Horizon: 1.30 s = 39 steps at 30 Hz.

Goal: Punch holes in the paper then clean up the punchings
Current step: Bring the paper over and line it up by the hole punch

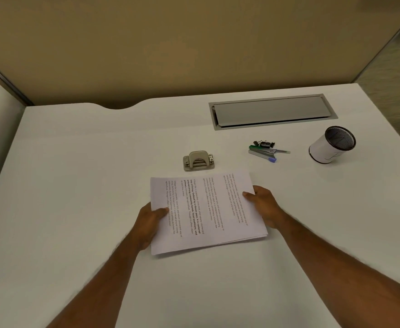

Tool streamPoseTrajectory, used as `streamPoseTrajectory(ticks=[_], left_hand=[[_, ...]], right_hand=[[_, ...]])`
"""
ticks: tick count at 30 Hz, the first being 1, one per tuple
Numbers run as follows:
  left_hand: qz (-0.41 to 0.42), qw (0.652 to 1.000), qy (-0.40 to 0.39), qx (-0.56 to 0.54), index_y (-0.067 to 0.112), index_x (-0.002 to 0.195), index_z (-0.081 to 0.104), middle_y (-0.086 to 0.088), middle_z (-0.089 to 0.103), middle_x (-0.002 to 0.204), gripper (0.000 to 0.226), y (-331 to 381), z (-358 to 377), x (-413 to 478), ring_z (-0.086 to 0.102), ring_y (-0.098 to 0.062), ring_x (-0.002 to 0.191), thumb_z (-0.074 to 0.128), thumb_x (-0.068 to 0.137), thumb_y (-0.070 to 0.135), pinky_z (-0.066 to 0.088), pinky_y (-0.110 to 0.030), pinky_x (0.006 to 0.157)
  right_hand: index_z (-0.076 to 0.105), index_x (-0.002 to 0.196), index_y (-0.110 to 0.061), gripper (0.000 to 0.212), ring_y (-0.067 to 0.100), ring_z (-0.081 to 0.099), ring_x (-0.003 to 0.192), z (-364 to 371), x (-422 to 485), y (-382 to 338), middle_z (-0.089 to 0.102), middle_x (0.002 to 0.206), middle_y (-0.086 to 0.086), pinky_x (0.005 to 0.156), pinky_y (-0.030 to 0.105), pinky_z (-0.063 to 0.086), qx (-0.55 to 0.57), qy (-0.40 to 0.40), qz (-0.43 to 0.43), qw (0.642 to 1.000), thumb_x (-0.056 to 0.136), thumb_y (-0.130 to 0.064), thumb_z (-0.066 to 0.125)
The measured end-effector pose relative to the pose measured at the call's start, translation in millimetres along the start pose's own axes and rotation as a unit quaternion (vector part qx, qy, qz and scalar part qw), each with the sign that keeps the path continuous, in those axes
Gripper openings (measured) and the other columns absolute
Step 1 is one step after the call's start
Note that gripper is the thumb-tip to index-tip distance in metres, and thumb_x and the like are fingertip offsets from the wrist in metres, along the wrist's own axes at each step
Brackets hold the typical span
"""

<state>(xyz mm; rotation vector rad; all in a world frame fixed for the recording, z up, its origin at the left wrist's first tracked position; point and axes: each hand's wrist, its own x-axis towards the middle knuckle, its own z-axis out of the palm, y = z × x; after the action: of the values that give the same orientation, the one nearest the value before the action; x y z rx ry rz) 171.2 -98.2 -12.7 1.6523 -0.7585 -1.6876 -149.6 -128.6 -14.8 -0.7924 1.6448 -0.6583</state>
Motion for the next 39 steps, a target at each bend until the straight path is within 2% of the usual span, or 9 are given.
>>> streamPoseTrajectory(ticks=[3,6,12,17,20,29,34,39], left_hand=[[0.024,0.999,0.007,0.031,0.016,0.114,0.062,-0.006,0.075,0.099,0.019,8,3,6,0.075,-0.023,0.082,0.049,0.101,0.022,0.06,-0.037,0.069],[0.035,0.998,0.016,0.051,0.016,0.114,0.061,-0.006,0.074,0.1,0.021,13,4,12,0.074,-0.02,0.078,0.047,0.102,0.026,0.059,-0.031,0.064],[0.029,0.998,0.028,0.046,0.015,0.113,0.062,-0.004,0.074,0.1,0.02,19,3,21,0.074,-0.022,0.081,0.049,0.101,0.025,0.059,-0.034,0.067],[0.031,0.997,0.037,0.054,0.021,0.105,0.064,-0.002,0.074,0.098,0.014,23,3,27,0.074,-0.017,0.078,0.051,0.101,0.026,0.058,-0.033,0.065],[0.025,0.997,0.038,0.066,0.019,0.108,0.063,-0.003,0.073,0.098,0.016,25,3,30,0.073,-0.021,0.081,0.051,0.1,0.026,0.059,-0.037,0.07],[0.031,0.996,0.053,0.067,0.016,0.112,0.063,-0.002,0.073,0.099,0.019,29,2,34,0.072,-0.022,0.083,0.051,0.1,0.026,0.059,-0.037,0.07],[0.034,0.995,0.068,0.067,0.014,0.113,0.064,-0.004,0.073,0.101,0.02,31,1,40,0.072,-0.024,0.086,0.052,0.1,0.024,0.059,-0.042,0.075],[0.048,0.993,0.071,0.086,0.013,0.112,0.063,-0.002,0.072,0.098,0.019,31,2,38,0.071,-0.019,0.083,0.05,0.101,0.022,0.058,-0.036,0.072]], right_hand=[[0.065,0.109,-0.008,0.018,0.031,0.069,0.095,4,3,-2,0.071,0.108,0.012,0.091,0.049,0.054,-0.005,0.022,-0.007,1.0,0.095,-0.016,0.057],[0.064,0.107,-0.009,0.015,0.03,0.069,0.094,7,7,-8,0.07,0.108,0.012,0.089,0.047,0.055,-0.012,0.031,-0.014,0.999,0.095,-0.016,0.056],[0.064,0.106,-0.011,0.014,0.029,0.068,0.093,5,13,-15,0.069,0.107,0.01,0.088,0.043,0.055,-0.02,0.034,-0.022,0.999,0.096,-0.016,0.055],[0.064,0.106,-0.009,0.015,0.032,0.067,0.097,7,18,-17,0.07,0.11,0.013,0.09,0.046,0.054,-0.019,0.049,-0.016,0.998,0.094,-0.015,0.057],[0.064,0.106,-0.007,0.017,0.032,0.067,0.096,8,21,-18,0.069,0.109,0.014,0.089,0.045,0.054,-0.034,0.06,-0.011,0.998,0.094,-0.016,0.059],[0.055,0.121,-0.009,0.03,0.028,0.064,0.101,12,25,-23,0.064,0.12,0.011,0.091,0.044,0.053,-0.056,0.085,-0.001,0.995,0.095,-0.024,0.056],[0.052,0.128,-0.011,0.032,0.026,0.059,0.11,14,28,-29,0.058,0.13,0.009,0.094,0.039,0.05,-0.09,0.109,-0.023,0.99,0.097,-0.019,0.052],[0.057,0.122,-0.009,0.03,0.027,0.059,0.111,14,31,-27,0.061,0.127,0.01,0.097,0.042,0.048,-0.114,0.131,-0.022,0.985,0.093,-0.013,0.055]])
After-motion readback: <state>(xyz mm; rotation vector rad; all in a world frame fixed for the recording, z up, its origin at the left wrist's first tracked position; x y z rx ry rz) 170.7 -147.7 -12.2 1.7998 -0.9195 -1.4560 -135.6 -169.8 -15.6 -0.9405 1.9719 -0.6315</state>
